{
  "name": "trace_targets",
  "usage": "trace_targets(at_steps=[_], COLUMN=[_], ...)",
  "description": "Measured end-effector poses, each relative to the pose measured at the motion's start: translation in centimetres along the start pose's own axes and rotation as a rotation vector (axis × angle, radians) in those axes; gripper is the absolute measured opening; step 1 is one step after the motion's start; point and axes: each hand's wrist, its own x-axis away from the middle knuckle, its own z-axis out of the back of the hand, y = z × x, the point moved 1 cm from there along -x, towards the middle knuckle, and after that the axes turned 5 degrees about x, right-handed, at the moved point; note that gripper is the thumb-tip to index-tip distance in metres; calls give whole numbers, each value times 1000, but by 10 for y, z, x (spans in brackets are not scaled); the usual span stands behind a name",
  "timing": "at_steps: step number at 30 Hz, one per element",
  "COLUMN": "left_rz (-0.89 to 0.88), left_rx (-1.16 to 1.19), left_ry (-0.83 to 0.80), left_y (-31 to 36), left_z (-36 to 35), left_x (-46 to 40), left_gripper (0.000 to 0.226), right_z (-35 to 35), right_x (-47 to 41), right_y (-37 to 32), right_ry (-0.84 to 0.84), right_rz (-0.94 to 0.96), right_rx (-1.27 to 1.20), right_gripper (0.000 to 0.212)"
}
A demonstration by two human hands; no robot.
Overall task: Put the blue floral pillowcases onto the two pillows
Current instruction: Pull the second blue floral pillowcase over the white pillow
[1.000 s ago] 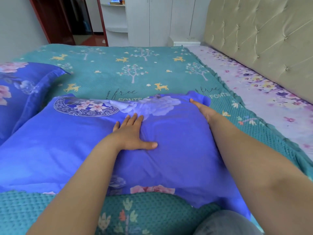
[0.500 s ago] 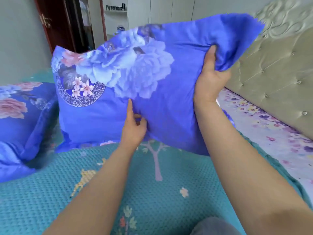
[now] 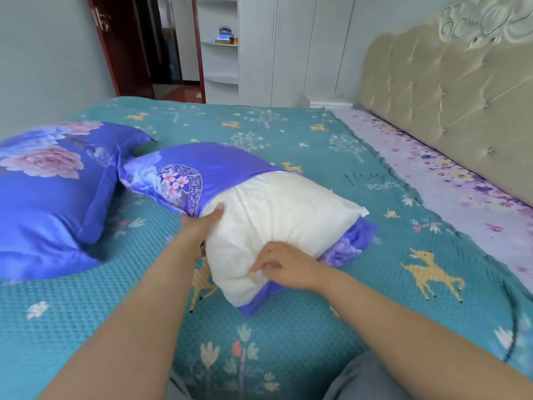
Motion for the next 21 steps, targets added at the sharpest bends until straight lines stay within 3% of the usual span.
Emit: trace_targets(at_steps=[2, 4, 6, 10, 14, 17, 21], left_rz=[-44, 10, 73, 91, 52, 29, 63], left_rx=[-142, -91, -19, 19, 63, 73, 156], left_ry=[109, 103, 61, 38, 59, 85, 0], left_y=[-9, -23, -43, -61, -68, -62, -68], left_z=[1, 4, 15, 20, 18, 11, 10], left_x=[-12, -33, -71, -102, -103, -89, -102], left_gripper=[131, 140, 147, 137, 134, 144, 130], right_z=[24, 49, 71, 93, 98, 99, 96], right_x=[-9, -20, -36, -60, -69, -70, -70], right_y=[-7, 8, 36, 80, 102, 120, 140], right_ry=[264, 573, 675, 472, 271, 190, 54], right_rz=[-74, -189, -346, -692, -831, -930, -998], right_rx=[-297, -245, -66, 90, -1, -114, -176], right_gripper=[28, 20, 18, 65, 104, 122, 129])
